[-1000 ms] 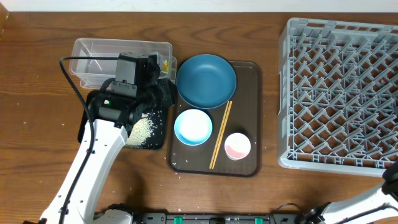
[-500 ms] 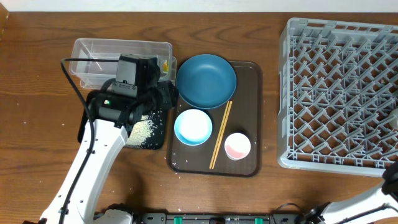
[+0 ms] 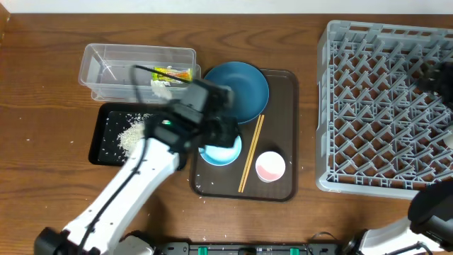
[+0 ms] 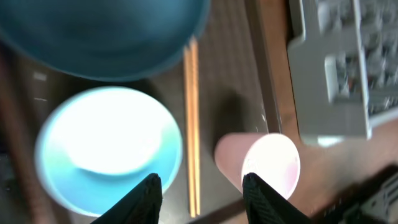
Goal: Sort waste into correct bins and load items into the dishwasher rack
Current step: 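Grasp the pink cup with the left gripper and lift it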
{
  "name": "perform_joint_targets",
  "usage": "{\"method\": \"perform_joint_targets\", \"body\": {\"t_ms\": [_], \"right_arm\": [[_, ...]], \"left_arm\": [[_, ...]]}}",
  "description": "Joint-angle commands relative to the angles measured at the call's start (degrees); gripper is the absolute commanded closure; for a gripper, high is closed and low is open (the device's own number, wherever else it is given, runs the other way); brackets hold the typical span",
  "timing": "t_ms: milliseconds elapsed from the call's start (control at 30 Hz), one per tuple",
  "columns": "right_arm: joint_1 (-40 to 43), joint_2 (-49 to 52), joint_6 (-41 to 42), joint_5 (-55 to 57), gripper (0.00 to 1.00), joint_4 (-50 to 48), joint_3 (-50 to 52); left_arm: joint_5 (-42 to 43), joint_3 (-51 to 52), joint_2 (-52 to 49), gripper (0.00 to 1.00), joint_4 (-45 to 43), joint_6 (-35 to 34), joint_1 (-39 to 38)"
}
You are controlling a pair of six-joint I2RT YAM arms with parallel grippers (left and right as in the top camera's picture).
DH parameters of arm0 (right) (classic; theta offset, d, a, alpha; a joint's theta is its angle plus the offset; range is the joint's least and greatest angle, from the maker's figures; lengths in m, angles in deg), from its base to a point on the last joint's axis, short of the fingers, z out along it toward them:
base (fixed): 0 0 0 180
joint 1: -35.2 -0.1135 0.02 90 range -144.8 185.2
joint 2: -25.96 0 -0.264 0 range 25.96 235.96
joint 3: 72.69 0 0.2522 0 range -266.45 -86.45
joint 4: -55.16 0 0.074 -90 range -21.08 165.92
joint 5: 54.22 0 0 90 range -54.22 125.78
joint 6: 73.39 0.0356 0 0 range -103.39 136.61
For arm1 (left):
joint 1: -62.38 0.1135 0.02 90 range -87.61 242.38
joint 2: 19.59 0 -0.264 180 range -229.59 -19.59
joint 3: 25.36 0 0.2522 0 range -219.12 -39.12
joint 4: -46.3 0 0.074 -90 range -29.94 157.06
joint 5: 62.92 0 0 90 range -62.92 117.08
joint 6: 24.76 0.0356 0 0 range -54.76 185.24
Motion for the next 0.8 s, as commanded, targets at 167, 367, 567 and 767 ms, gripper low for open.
{"method": "perform_joint_targets", "body": {"t_ms": [167,367,567,767], "right_arm": [[-8.9,0.1,-1.1,4.0,0.18,-0.1,0.5],[-12.0,0.1,-1.1,5.5,0.18,-0.2,0.5],[-12.5,0.1,-1.1,5.5,0.18,-0.2,0.5],[-12.5,0.1,-2.6,5.5,0.16,-0.2,0.5]], "left_arm": [[-0.2,0.8,-9.4,0.54,-0.7,1.1,-9.3],[-0.2,0.8,-15.2,0.55,-2.7,1.2,-14.4],[-0.8,0.6,-17.5,0.94,-2.9,1.2,-14.5],[0.6,-2.6,-10.4,0.94,-2.3,1.1,-6.3]]}}
